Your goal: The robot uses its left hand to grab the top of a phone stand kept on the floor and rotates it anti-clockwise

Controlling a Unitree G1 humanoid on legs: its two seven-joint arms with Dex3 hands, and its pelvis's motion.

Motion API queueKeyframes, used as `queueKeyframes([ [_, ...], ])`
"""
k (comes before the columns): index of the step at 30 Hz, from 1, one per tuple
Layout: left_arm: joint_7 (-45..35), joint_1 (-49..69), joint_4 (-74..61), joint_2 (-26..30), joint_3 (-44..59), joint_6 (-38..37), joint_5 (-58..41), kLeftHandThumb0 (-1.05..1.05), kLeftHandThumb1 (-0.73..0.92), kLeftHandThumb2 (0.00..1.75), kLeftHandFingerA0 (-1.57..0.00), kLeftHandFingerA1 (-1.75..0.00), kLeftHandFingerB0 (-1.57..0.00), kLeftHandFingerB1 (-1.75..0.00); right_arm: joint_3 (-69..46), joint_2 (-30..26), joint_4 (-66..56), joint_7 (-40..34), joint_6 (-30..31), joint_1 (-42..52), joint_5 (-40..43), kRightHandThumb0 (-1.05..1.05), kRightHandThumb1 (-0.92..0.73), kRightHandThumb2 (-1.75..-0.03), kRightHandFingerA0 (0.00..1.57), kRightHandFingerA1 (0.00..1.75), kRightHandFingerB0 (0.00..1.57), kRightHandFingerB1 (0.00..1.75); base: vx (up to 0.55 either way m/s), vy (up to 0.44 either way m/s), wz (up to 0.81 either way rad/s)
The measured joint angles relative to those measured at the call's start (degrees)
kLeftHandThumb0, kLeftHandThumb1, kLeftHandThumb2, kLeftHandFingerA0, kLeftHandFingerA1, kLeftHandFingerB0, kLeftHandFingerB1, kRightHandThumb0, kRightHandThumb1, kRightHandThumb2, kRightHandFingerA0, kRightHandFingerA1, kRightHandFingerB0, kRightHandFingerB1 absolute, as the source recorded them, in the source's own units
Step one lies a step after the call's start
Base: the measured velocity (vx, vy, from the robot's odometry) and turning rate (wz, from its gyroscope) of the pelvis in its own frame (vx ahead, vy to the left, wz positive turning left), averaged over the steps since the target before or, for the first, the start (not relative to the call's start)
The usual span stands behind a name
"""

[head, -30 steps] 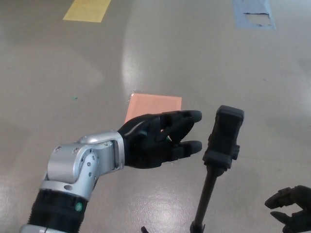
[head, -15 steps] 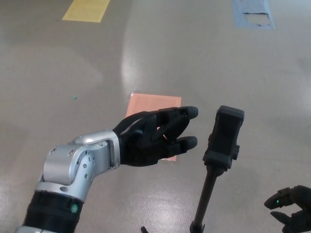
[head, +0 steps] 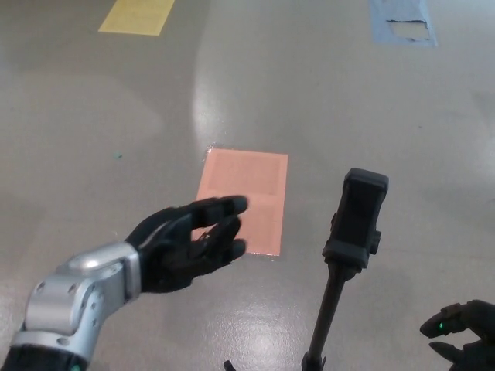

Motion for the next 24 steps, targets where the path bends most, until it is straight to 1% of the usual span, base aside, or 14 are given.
queueKeyframes([
  [1, 0.1, 0.5, 0.3, 0.3, 0.0, -0.5, 0.2, -0.70, 0.63, 0.88, -0.05, -0.26, 0.00, -0.17, 0.0, 0.0, 0.0, 0.0, 0.0, 0.1, 0.0, -0.56, -0.69, -0.96, 0.54, 0.59, 0.28, 0.46, 0.00, 0.000, 0.00],
  [4, 0.9, 2.7, 1.9, 1.5, -0.1, -2.7, 1.4, -0.65, 0.79, 0.66, -0.08, -0.27, -0.02, -0.19, 0.0, 0.2, 0.0, 0.0, 0.0, 1.1, 0.0, -0.57, -0.70, -0.96, 0.56, 0.59, 0.29, 0.47, 0.00, 0.000, 0.00],
  [5, 1.1, 3.4, 2.4, 1.8, -0.1, -3.2, 1.7, -0.73, 0.62, 0.96, -0.03, -0.38, -0.07, -0.24, 0.0, 0.2, 0.0, 0.0, 0.0, 1.4, 0.0, -0.52, -0.84, -0.66, 0.64, 0.45, 0.35, 0.32, 0.00, 0.000, 0.00],
  [7, 1.9, 5.2, 4.2, 2.7, -0.6, -4.9, 2.6, -0.73, 0.62, 0.96, -0.03, -0.38, -0.07, -0.24, 0.0, 0.3, 0.0, 0.0, -0.1, 2.2, 0.0, -0.52, -0.84, -0.66, 0.64, 0.45, 0.35, 0.32, 0.00, 0.000, 0.00],
  [8, 2.3, 5.8, 5.0, 3.0, -0.9, -5.4, 3.0, -0.71, 0.78, 0.65, -0.12, -0.29, -0.07, -0.21, 0.0, 0.3, 0.0, 0.0, -0.1, 2.5, 0.0, -0.52, -0.83, -0.66, 0.64, 0.46, 0.35, 0.32, 0.00, 0.000, 0.00],
  [9, 2.7, 6.5, 5.8, 3.4, -1.2, -6.0, 3.5, -0.36, 0.46, 1.03, -0.01, -0.48, 0.00, -0.47, 0.0, 0.3, 0.0, 0.0, -0.1, 2.9, 0.0, -0.52, -0.83, -0.65, 0.65, 0.46, 0.36, 0.33, 0.00, 0.000, 0.00],
  [10, 3.2, 7.2, 6.9, 3.8, -1.6, -6.7, 4.1, -0.36, 0.46, 1.03, -0.01, -0.48, 0.00, -0.47, 0.0, 0.3, 0.0, 0.0, -0.1, 3.3, 0.0, -0.52, -0.83, -0.65, 0.65, 0.46, 0.36, 0.33, 0.00, 0.000, 0.00],
  [13, 5.5, 9.7, 10.7, 5.6, -3.8, -9.3, 6.4, -0.35, 0.47, 1.02, -0.01, -0.47, 0.00, -0.46, 0.0, 0.4, 0.1, -0.1, -0.2, 4.7, 0.0, -0.56, -0.75, -0.71, 0.64, 0.50, 0.34, 0.36, 0.00, 0.000, 0.00],
  [14, 5.9, 10.2, 11.5, 5.9, -4.2, -9.8, 6.8, -0.67, 0.61, 0.83, -0.20, -0.42, -0.09, -0.36, 0.0, 0.4, 0.1, -0.1, -0.2, 5.0, 0.0, -0.51, -0.82, -0.65, 0.66, 0.47, 0.37, 0.33, 0.00, 0.000, 0.00],
  [19, 8.5, 13.9, 17.6, 7.8, -6.1, -13.3, 9.1, -0.68, 0.60, 0.85, -0.25, -0.44, -0.10, -0.37, 0.0, 0.6, 0.2, -0.1, -0.3, 7.6, 0.0, -0.51, -0.82, -0.65, 0.66, 0.46, 0.36, 0.33, 0.00, 0.000, 0.00],
  [20, 8.8, 14.5, 18.7, 8.0, -6.2, -13.8, 9.3, -0.69, 0.60, 0.87, -0.51, -0.56, -0.11, -0.39, 0.0, 0.7, 0.2, -0.2, -0.3, 8.0, 0.0, -0.56, -0.74, -0.70, 0.65, 0.50, 0.34, 0.35, 0.00, 0.000, 0.00],
  [22, 9.4, 16.0, 21.3, 8.5, -6.4, -15.2, 9.8, -0.67, 0.58, 0.87, -0.32, -0.48, -0.10, -0.38, 0.0, 0.8, 0.3, -0.2, -0.4, 9.1, 0.0, -0.56, -0.74, -0.69, 0.64, 0.48, 0.34, 0.35, 0.00, 0.000, 0.00],
  [23, 9.9, 17.4, 23.6, 9.0, -6.6, -16.4, 10.3, -0.63, 0.69, 0.61, -0.47, -0.38, -0.17, -0.28, 0.0, 0.9, 0.3, -0.3, -0.5, 10.2, 0.0, -0.51, -0.82, -0.65, 0.64, 0.47, 0.36, 0.33, 0.00, 0.000, 0.00],
  [24, 10.2, 18.1, 24.8, 9.3, -6.7, -17.1, 10.5, -0.63, 0.69, 0.61, -0.47, -0.38, -0.17, -0.28, 0.0, 0.9, 0.3, -0.3, -0.6, 10.7, 0.0, -0.51, -0.82, -0.65, 0.64, 0.47, 0.36, 0.33, 0.00, 0.000, 0.00],
])
